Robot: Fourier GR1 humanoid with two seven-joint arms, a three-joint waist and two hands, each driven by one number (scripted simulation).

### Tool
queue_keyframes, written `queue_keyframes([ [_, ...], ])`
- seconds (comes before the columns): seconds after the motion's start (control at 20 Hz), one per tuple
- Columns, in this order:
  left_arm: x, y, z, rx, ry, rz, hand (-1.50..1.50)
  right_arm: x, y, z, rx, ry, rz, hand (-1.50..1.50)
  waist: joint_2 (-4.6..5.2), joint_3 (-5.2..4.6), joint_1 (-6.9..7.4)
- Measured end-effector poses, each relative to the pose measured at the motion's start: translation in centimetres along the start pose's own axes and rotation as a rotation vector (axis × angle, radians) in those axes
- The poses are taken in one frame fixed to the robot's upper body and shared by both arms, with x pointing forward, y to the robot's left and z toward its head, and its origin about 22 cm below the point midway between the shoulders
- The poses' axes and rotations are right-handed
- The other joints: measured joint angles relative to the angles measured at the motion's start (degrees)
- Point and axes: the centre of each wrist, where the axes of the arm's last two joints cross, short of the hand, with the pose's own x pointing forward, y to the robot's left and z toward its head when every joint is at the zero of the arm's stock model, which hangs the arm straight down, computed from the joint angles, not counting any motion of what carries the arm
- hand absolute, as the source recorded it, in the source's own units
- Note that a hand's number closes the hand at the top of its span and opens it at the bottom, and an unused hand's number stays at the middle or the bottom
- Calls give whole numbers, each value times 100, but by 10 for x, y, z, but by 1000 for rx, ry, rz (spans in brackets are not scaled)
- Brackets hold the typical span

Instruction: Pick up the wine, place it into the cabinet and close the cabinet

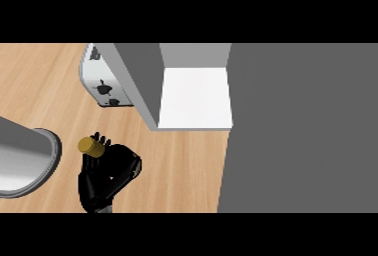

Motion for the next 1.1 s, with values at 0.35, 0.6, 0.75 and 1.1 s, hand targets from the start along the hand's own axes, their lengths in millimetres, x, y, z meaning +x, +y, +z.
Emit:
queue_keyframes([
  [0.35,-9,-11,-2,-99,-9,3,150,2,0,-2,-6,-6,-4,-150,-2,5,-5],
  [0.6,-7,-12,-11,-152,-59,-108,150,1,2,-3,2,-4,-18,-150,-7,6,-10],
  [0.75,-5,-4,-16,-226,-77,-132,150,3,3,-4,3,-4,-19,-150,-9,6,-11],
  [1.1,23,57,-44,-467,-58,-122,150,-3,4,-2,7,-5,-23,-150,-8,3,0],
])
